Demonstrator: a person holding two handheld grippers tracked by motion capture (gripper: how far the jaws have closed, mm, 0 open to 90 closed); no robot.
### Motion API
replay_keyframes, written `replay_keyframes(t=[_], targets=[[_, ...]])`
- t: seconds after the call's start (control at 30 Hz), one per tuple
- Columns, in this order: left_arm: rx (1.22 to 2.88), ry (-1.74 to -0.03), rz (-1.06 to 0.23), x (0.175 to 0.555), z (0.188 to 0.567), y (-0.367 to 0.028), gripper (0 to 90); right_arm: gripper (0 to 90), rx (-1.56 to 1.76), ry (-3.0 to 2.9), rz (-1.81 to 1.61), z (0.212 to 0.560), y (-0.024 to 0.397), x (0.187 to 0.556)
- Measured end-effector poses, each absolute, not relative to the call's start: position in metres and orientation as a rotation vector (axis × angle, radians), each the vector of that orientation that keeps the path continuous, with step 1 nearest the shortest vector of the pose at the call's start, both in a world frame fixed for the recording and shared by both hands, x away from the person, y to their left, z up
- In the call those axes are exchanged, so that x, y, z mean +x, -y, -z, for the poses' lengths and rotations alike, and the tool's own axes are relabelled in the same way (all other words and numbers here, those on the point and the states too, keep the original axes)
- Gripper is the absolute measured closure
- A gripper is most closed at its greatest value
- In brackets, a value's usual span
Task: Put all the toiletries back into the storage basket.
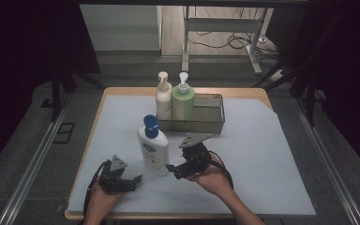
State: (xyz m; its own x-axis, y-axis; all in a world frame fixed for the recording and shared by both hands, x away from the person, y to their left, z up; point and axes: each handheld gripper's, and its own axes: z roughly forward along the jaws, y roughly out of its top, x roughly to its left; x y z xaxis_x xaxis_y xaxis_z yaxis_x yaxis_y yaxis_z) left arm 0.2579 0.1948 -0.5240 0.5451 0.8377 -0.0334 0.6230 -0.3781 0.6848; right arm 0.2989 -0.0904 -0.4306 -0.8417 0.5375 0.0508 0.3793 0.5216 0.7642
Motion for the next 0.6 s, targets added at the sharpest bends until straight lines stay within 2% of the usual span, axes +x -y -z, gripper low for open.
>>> replay_keyframes(t=[0.6], targets=[[2.128, -1.172, -0.423, 0.258, 0.524, -0.195, 12.2, 14.3, 0.753, -2.541, -1.218, 0.417, 0.054, 0.309]])
